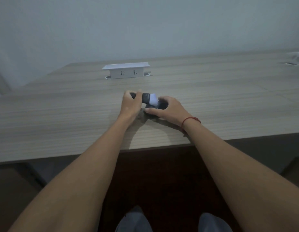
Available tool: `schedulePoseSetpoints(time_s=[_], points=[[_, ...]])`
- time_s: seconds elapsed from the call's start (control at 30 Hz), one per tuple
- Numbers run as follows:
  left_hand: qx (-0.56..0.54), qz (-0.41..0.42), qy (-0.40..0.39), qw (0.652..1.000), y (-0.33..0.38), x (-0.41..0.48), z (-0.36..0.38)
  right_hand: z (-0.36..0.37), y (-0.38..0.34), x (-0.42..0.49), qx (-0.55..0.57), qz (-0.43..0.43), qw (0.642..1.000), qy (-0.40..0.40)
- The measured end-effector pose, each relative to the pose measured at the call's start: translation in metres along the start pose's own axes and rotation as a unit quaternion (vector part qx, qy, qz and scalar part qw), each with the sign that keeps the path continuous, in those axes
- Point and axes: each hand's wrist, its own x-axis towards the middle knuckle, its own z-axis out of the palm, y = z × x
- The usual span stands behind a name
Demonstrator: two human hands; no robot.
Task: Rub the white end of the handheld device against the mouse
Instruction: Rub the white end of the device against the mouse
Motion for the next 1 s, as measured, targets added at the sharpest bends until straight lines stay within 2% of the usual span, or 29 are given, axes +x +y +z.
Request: schedulePoseSetpoints(time_s=[0.07,0.13,0.2,0.27,0.37,0.43,0.53,0.67,0.7,0.77,0.83,0.9,1.0], points=[[0.054,0.0,0.038,0.998,0.002,0.004,0.0,0.0,0.001,0.001,0.007,-0.002,1.0,-0.006],[0.051,-0.011,0.048,0.997,0.007,0.008,0.001,0.0,0.001,0.0,0.012,-0.003,1.0,-0.011],[0.027,-0.028,0.001,0.999,0.011,0.011,0.003,-0.001,0.002,0.001,0.025,-0.005,0.999,-0.02],[0.092,-0.02,-0.035,0.995,0.016,0.009,0.006,-0.001,0.003,0.003,0.035,-0.009,0.999,-0.029],[0.205,0.005,0.038,0.978,0.018,0.01,-0.001,0.0,0.005,0.004,0.03,-0.003,0.999,-0.029],[0.191,0.026,0.054,0.98,0.019,0.01,-0.004,0.0,0.006,0.004,0.028,-0.005,0.999,-0.026],[0.149,0.021,0.013,0.988,0.013,0.01,-0.004,-0.001,0.005,0.004,0.032,0.002,0.999,-0.028],[0.309,-0.022,0.078,0.948,0.01,0.008,-0.011,-0.001,0.005,0.003,0.033,0.0,0.999,-0.027],[0.289,-0.002,0.083,0.954,0.01,0.007,-0.012,-0.001,0.005,0.003,0.033,0.0,0.999,-0.028],[0.178,0.052,0.06,0.981,0.011,0.007,-0.01,-0.002,0.006,0.003,0.032,-0.002,0.999,-0.028],[0.085,0.057,0.02,0.995,0.011,0.005,-0.007,-0.002,0.006,0.004,0.036,0.001,0.999,-0.027],[0.097,0.009,0.01,0.995,0.004,0.007,-0.008,-0.002,0.006,0.004,0.034,0.003,0.999,-0.029],[0.144,-0.059,0.058,0.986,0.0,0.014,-0.021,-0.002,0.006,0.003,0.034,0.001,0.999,-0.03]])
